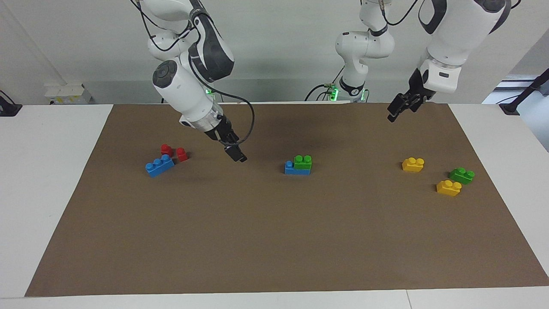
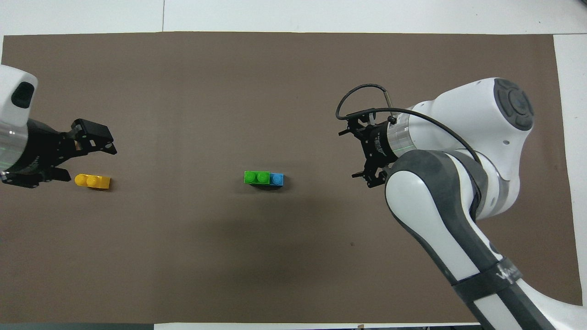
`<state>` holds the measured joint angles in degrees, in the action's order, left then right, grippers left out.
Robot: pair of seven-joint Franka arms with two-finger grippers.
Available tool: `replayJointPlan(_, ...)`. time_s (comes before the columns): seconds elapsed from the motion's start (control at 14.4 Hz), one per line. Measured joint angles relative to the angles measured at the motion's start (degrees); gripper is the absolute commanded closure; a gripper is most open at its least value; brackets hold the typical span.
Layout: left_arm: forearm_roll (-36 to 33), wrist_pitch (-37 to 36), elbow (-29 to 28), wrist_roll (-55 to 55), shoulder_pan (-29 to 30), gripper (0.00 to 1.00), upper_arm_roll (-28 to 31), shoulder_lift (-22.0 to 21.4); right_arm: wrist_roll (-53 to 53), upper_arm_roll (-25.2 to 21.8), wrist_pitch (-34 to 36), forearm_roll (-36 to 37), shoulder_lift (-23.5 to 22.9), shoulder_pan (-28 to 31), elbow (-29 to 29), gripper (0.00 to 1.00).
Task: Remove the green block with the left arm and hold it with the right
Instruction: 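Lower the left gripper over green while the right gripper lowers over blue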
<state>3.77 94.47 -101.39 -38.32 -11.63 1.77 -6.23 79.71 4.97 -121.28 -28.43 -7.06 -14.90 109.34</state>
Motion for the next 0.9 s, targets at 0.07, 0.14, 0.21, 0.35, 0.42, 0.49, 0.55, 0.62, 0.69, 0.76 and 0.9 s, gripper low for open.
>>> replayJointPlan(0.07, 0.1, 2.2, -2.4, -6.2, -1.9, 0.0, -0.1, -1.0, 1.3, 0.0, -1.7, -1.6, -0.7, -1.0, 0.7, 0.0)
replayJointPlan(0.14, 0.1, 4.5, -4.7, -13.5, -4.0, 0.0, -0.1, -2.0, 2.2, 0.0, -3.5, -3.6, -1.4, -2.0, 1.3, 0.0)
replayJointPlan(0.21, 0.1, 6.8, -6.8, -21.2, -6.3, 0.0, -0.2, -2.7, 3.1, 0.0, -5.3, -5.4, -2.1, -3.1, 2.0, 0.0)
replayJointPlan(0.35, 0.1, 10.9, -9.6, -35.7, -10.3, 0.0, -0.3, -3.5, 4.8, 0.0, -8.5, -7.6, -3.5, -5.1, 3.2, 0.0)
replayJointPlan(0.42, 0.1, 12.3, -10.3, -41.4, -11.7, 0.0, -0.4, -3.6, 5.3, 0.0, -10.1, -8.4, -4.3, -5.9, 3.8, 0.0)
replayJointPlan(0.49, 0.1, 13.8, -11.1, -46.6, -12.9, 0.0, -0.4, -3.6, 5.4, 0.0, -11.9, -9.7, -5.1, -6.6, 4.4, 0.0)
replayJointPlan(0.55, 0.1, 15.5, -12.0, -51.2, -14.1, 0.0, -0.4, -3.5, 5.4, 0.0, -13.6, -11.2, -6.1, -7.3, 4.9, 0.0)
replayJointPlan(0.62, 0.1, 16.9, -13.1, -55.2, -15.3, 0.0, -0.3, -3.5, 5.4, 0.0, -15.3, -12.0, -7.1, -8.0, 5.1, 0.0)
replayJointPlan(0.69, 0.1, 18.0, -14.4, -59.0, -16.6, 0.0, -0.3, -3.5, 5.4, 0.0, -17.4, -12.7, -8.2, -8.8, 5.2, 0.0)
replayJointPlan(0.76, 0.1, 19.0, -15.5, -62.6, -17.7, 0.0, -0.3, -3.1, 5.4, 0.0, -19.4, -13.7, -9.3, -9.7, 5.2, 0.0)
replayJointPlan(0.9, 0.1, 21.8, -16.7, -69.5, -20.1, 0.0, -0.3, -1.1, 5.4, 0.0, -22.5, -16.2, -10.9, -11.4, 5.3, 0.0)
